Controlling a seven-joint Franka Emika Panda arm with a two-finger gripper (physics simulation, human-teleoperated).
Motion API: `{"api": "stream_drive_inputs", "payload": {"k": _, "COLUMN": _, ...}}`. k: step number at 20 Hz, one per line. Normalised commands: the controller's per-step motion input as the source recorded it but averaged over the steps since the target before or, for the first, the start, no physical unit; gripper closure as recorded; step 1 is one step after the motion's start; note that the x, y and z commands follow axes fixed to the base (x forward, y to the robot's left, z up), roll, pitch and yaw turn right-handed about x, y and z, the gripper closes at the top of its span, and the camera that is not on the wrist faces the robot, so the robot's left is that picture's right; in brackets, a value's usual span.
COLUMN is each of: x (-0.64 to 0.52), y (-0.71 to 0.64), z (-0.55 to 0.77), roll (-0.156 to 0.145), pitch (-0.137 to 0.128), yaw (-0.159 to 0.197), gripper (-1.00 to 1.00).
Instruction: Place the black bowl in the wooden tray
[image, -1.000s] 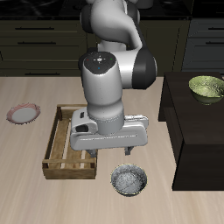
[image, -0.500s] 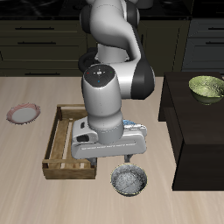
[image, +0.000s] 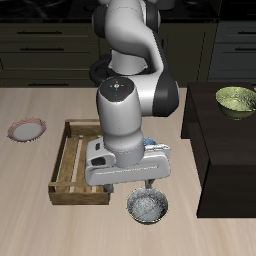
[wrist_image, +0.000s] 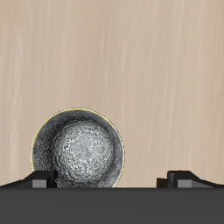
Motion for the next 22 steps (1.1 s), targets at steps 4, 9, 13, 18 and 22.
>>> {"api": "stream_drive_inputs", "payload": {"k": 4, "x": 0.1, "y": 0.03, "z": 0.08, "roll": 0.001, "pitch": -0.005, "yaw": 0.014, "gripper": -1.0}}
{"api": "stream_drive_inputs", "payload": {"k": 9, "x": 0.14, "y": 0.02, "z": -0.03, "roll": 0.004, "pitch": 0.013, "yaw": 0.027, "gripper": -1.0}}
{"api": "stream_drive_inputs", "payload": {"k": 13, "x": 0.09, "y": 0.02, "z": -0.12, "roll": 0.007, "pitch": 0.016, "yaw": 0.046, "gripper": -1.0}}
{"api": "stream_drive_inputs", "payload": {"k": 18, "x": 0.04, "y": -0.02, "z": -0.11, "roll": -0.004, "pitch": 0.021, "yaw": 0.038, "gripper": -1.0}}
{"api": "stream_drive_inputs", "payload": {"k": 22, "x": -0.01, "y": -0.03, "z": -0.11, "roll": -0.002, "pitch": 0.014, "yaw": 0.008, "gripper": -1.0}}
